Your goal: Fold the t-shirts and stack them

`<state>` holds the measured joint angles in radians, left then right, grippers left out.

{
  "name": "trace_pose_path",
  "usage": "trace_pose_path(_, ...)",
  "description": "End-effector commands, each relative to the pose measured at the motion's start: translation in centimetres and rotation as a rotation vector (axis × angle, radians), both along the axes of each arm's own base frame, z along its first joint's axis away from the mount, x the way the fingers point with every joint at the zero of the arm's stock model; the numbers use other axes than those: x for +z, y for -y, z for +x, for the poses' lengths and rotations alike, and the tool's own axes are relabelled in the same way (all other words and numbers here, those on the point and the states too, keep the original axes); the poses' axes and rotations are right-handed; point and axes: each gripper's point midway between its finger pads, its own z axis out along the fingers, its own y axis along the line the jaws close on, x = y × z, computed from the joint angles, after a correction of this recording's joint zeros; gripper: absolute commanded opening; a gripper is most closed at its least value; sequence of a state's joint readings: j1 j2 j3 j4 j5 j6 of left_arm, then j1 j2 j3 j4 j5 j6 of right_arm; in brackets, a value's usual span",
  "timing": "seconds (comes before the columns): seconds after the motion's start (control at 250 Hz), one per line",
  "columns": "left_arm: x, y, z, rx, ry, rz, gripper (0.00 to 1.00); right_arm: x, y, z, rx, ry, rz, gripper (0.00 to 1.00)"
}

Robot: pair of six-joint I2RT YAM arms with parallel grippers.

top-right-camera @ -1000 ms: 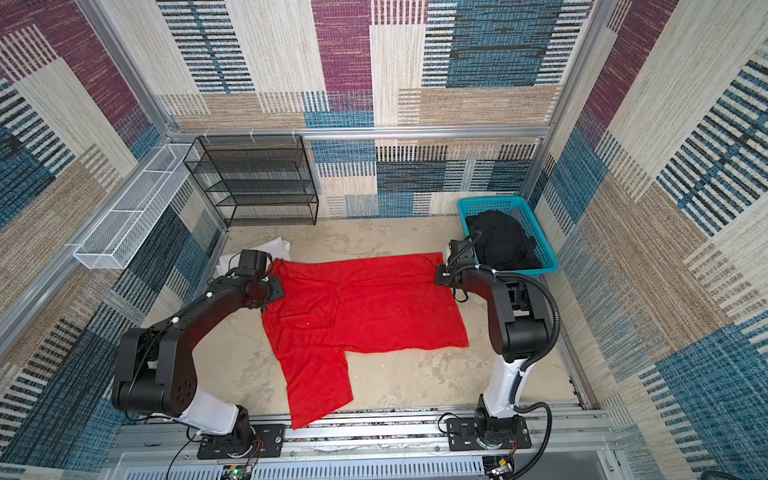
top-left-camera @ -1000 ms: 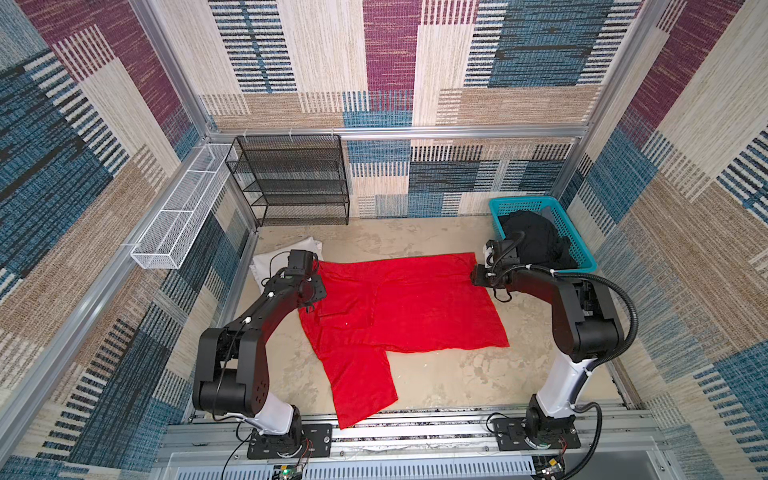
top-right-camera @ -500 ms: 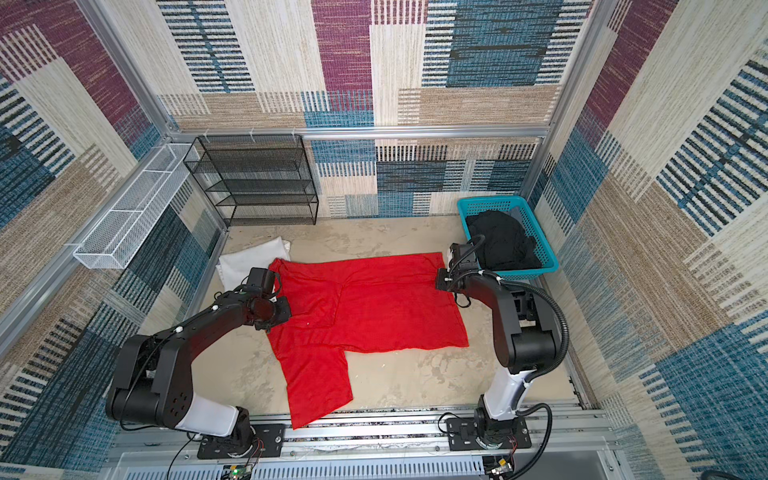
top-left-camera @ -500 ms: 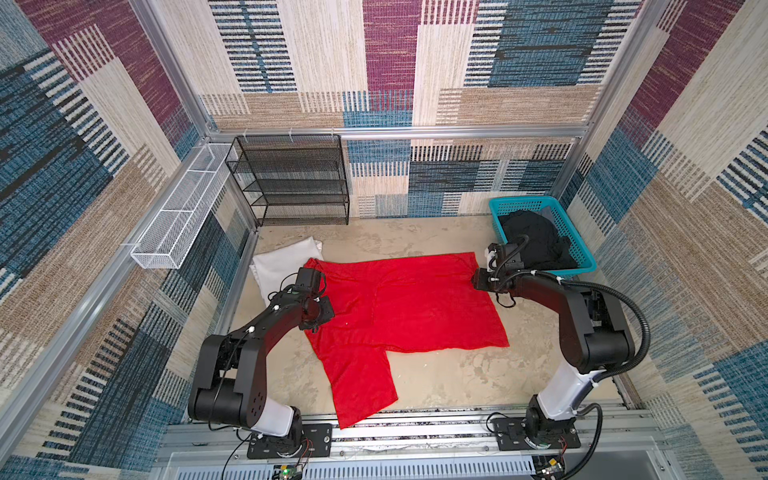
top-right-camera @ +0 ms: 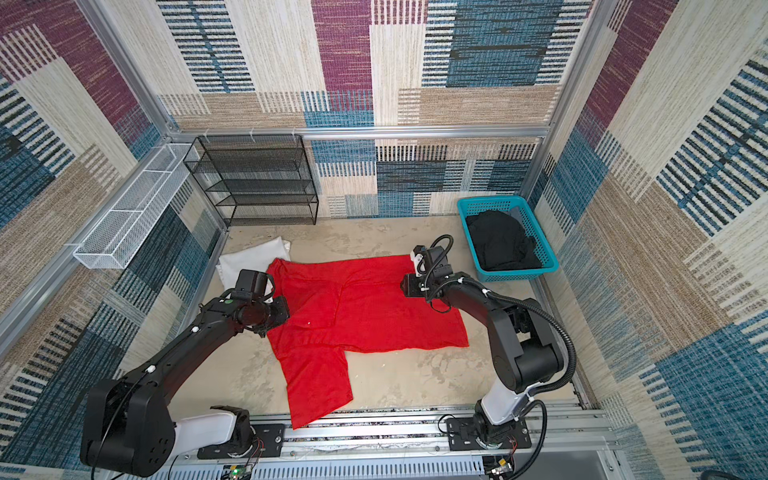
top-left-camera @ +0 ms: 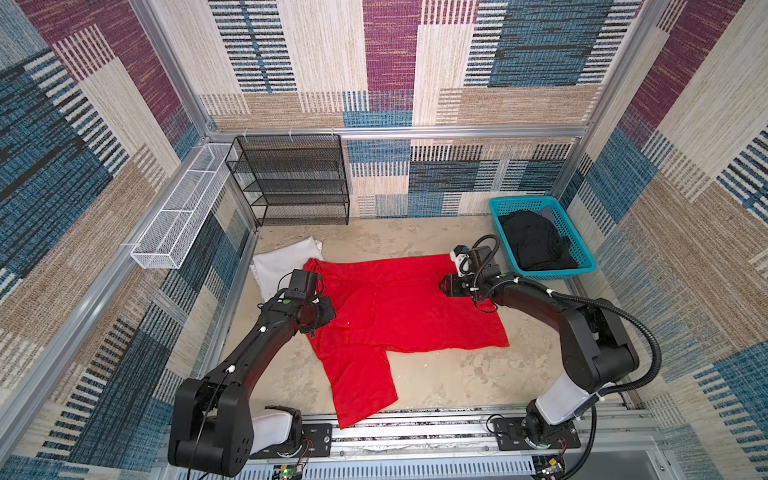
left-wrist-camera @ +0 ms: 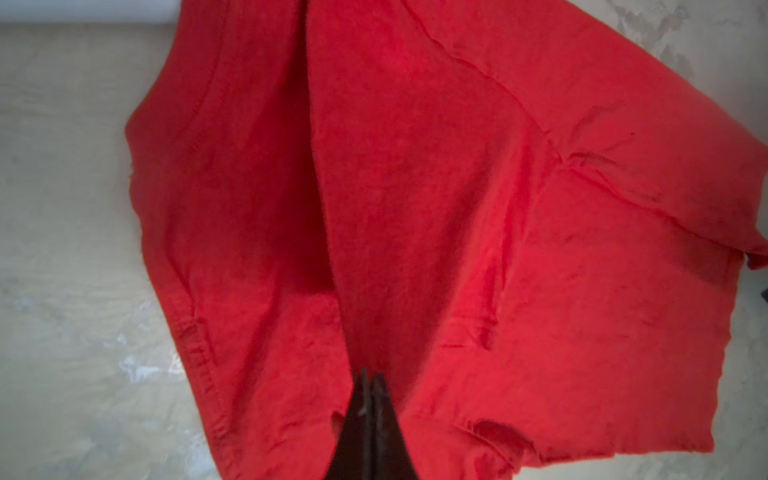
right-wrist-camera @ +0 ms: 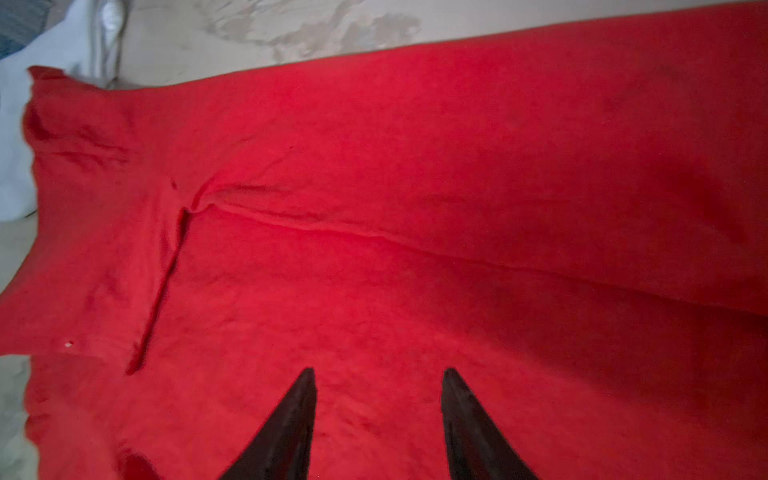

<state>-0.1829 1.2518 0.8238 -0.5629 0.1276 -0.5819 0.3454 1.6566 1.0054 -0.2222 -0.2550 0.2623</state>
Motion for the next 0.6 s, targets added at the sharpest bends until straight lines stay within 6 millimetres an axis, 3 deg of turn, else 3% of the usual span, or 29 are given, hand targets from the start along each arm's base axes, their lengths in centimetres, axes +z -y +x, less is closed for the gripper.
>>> trace_pose_path(0.0,0.1,0.3,-2.4,0.033,-0.073,-0.039,0.00,1.6,-2.7,-0.6,0.033,0.020,0.091,0.51)
trace_pose_path(0.076,-0.2,0.1,-3.0,0.047,-0.068,-0.035,0.00,2.2,-5.0,-1.5,0.092,0.019,0.121,0.52)
trace_pose_path(0.316,-4.1,-0.8,-3.8,0.070,-0.132,0.015,0.08,1.6,-12.8,-5.1,0.267,-0.022,0.206,0.56)
trace_pose_path(0.484,-4.8,-1.5,-3.6,0.083,-0.130,0.053,0.07,0.2,-17.4,-7.3,0.364,-0.051,0.222,0.55)
trace_pose_path(0.596,-4.8,-1.4,-3.5,0.079,-0.131,0.056,0.21,-0.3,-19.6,-8.3,0.408,-0.064,0.229,0.47)
